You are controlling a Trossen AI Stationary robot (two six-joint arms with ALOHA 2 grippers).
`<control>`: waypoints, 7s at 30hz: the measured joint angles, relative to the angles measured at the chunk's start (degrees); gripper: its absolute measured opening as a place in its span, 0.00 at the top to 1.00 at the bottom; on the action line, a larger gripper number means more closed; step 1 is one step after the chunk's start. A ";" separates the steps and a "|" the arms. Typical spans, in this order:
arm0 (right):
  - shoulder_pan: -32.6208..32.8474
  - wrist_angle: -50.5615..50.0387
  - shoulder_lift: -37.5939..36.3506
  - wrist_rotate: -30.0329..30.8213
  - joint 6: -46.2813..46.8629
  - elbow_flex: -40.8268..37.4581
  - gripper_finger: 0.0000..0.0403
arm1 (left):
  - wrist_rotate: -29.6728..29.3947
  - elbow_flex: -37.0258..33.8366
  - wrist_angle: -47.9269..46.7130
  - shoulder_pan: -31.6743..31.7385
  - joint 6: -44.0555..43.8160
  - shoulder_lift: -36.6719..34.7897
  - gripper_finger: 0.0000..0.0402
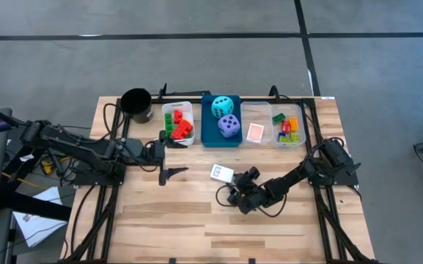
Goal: Pick & Place Toys
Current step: Put the white deck of cards into the left transparent bin, then return to Home Position
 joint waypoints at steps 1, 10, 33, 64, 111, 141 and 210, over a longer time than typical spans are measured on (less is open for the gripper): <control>0.00 -0.01 0.02 -0.18 0.11 0.00 0.41 | 0.00 0.00 0.00 0.00 0.00 0.00 0.10; -0.07 0.32 -0.26 -0.30 0.03 -0.07 0.95 | 0.00 0.01 0.02 0.00 0.00 0.00 0.10; 1.01 -8.51 -3.76 -5.97 -12.06 3.31 0.82 | 0.01 0.02 -0.11 0.00 0.00 0.00 0.10; -3.12 59.68 -26.39 -11.94 -31.33 -45.51 0.20 | 0.05 -1.02 5.96 0.02 -2.45 1.56 0.10; -19.50 56.52 5.84 -35.43 -40.85 -16.90 0.33 | 0.05 -4.33 13.53 0.00 -4.35 7.89 0.10; -24.54 5.74 -40.33 19.24 -18.37 -18.38 0.42 | 0.04 -4.35 13.54 0.00 -12.92 7.85 0.10; 16.54 3.78 -81.23 -10.14 -29.76 -33.64 0.06 | -20.19 -31.84 24.35 -30.73 -9.41 -22.85 0.10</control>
